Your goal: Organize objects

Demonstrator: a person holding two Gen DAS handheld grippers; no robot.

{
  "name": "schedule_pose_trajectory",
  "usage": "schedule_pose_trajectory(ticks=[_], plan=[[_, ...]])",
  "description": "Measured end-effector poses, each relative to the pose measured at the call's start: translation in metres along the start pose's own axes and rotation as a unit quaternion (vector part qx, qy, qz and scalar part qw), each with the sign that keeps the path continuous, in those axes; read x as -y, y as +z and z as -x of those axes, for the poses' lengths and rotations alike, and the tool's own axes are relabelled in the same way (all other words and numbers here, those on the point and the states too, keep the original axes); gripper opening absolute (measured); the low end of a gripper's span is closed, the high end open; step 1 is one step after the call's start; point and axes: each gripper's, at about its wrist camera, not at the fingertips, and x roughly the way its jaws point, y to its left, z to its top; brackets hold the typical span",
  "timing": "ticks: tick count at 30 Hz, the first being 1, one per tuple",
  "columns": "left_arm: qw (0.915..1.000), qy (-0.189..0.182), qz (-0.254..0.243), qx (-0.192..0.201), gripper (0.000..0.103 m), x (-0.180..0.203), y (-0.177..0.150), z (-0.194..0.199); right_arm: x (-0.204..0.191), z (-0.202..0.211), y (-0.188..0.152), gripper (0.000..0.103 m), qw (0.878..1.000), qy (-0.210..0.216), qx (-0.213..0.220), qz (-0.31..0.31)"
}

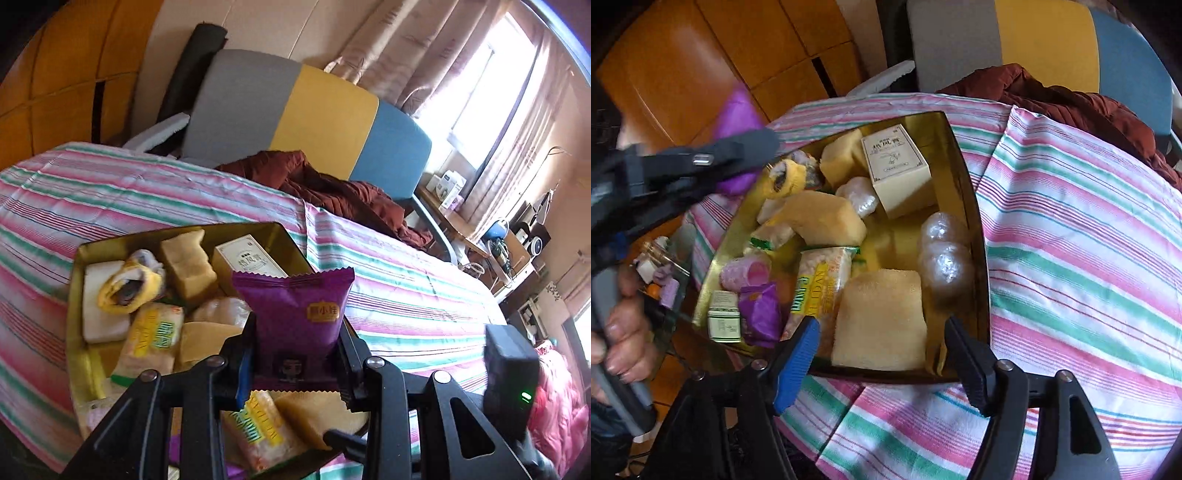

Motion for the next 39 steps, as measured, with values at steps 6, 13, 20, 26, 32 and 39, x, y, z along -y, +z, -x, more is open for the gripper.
schedule_pose_trajectory(ticks=[6, 13, 20, 26, 32, 39], plan=[[0.9996, 0.004, -0.009, -0.028, 0.037, 0.008, 0.006, -0.034, -0.004, 0.012, -0.005, 0.068, 1.000, 0.000, 0.019, 0.006], [0.9988, 0.004, 0.004, -0.049, 0.060, 0.007, 0.001, -0.046, -0.005, 0.005, -0.005, 0.066, 1.000, -0.006, 0.015, 0.009], [0.9993, 0.026, 0.010, -0.026, 0.060, -0.012, -0.007, -0.022, -0.007, -0.003, -0.004, 0.044, 0.999, -0.027, 0.012, 0.013], [0.9966, 0.082, -0.005, 0.000, 0.061, -0.021, -0.020, 0.002, -0.010, -0.014, -0.001, 0.041, 0.999, -0.033, 0.005, 0.022], [0.9891, 0.141, -0.026, 0.035, 0.073, -0.021, -0.032, 0.026, -0.013, -0.015, 0.000, 0.041, 0.999, -0.040, 0.005, 0.023], [0.9780, 0.193, -0.039, 0.068, 0.093, -0.013, -0.040, 0.045, -0.024, 0.001, -0.001, 0.048, 0.997, -0.061, 0.027, 0.028]])
